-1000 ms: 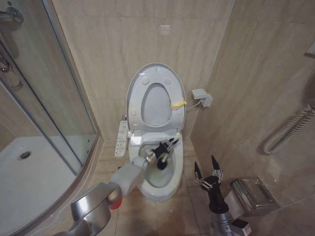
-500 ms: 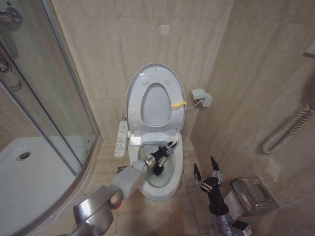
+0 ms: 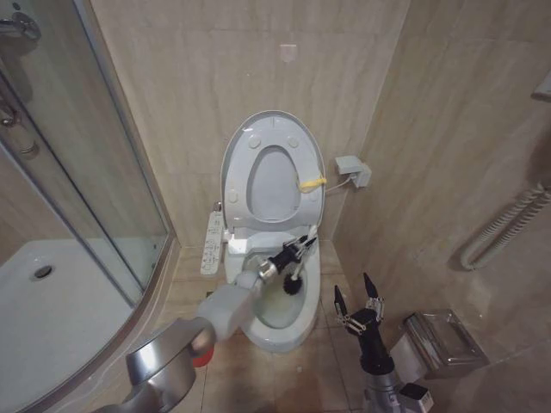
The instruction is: Open the toilet lid, clean the toilet bowl with a toilet brush, close the toilet lid, and flush.
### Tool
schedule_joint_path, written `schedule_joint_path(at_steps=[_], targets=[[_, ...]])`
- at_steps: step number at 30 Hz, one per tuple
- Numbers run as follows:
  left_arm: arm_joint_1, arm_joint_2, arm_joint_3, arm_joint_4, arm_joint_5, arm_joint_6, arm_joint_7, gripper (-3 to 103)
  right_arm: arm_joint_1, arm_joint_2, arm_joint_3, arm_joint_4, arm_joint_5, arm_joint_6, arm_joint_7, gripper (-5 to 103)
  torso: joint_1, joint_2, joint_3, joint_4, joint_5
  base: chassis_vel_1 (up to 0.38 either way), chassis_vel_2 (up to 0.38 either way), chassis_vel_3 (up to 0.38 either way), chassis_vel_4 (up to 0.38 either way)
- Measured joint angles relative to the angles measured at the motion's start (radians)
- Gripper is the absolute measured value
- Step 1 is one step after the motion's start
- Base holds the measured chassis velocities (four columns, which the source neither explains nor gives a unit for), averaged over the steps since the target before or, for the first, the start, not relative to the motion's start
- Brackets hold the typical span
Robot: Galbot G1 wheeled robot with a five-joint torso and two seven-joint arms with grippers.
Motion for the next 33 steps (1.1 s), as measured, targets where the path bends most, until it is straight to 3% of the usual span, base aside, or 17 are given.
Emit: schedule_joint_path(at_steps=[5,9,14,16,25,33], targets=[[0.010,-0.002,-0.018,0.051,0.041,0.002,-0.018,19,-0.004,0.000,0.012,-0.002,0.012,0.000,-0.012,100,0.000,0.000,0.000,0.0020,0.0002,0.000,0.000,0.000,0.000],[0.024,0.001,-0.005,0.053,0.070,0.000,-0.029,19,-0.004,0.000,0.012,-0.002,0.014,0.000,-0.016,100,0.000,0.000,0.000,0.0010,-0.0002,0.000,0.000,0.000,0.000],[0.023,0.008,-0.009,0.023,0.072,-0.009,-0.052,19,0.002,0.000,0.006,-0.004,0.011,0.000,-0.017,100,0.000,0.000,0.000,0.0016,0.0001,0.000,0.000,0.000,0.000],[0.018,-0.001,-0.033,0.007,0.071,-0.021,-0.067,19,0.002,0.000,0.003,-0.008,0.008,0.000,-0.019,100,0.000,0.000,0.000,0.0004,-0.0001,0.000,0.000,0.000,0.000],[0.067,-0.001,-0.046,0.061,0.106,-0.021,-0.105,19,-0.009,0.000,0.005,-0.005,0.008,0.002,-0.028,100,0.000,0.000,0.000,0.0017,0.0000,0.000,0.000,0.000,0.000],[0.022,-0.003,-0.029,0.001,0.097,-0.031,-0.114,19,-0.009,0.000,0.009,0.002,0.009,0.002,-0.029,100,0.000,0.000,0.000,0.0005,0.0000,0.000,0.000,0.000,0.000]])
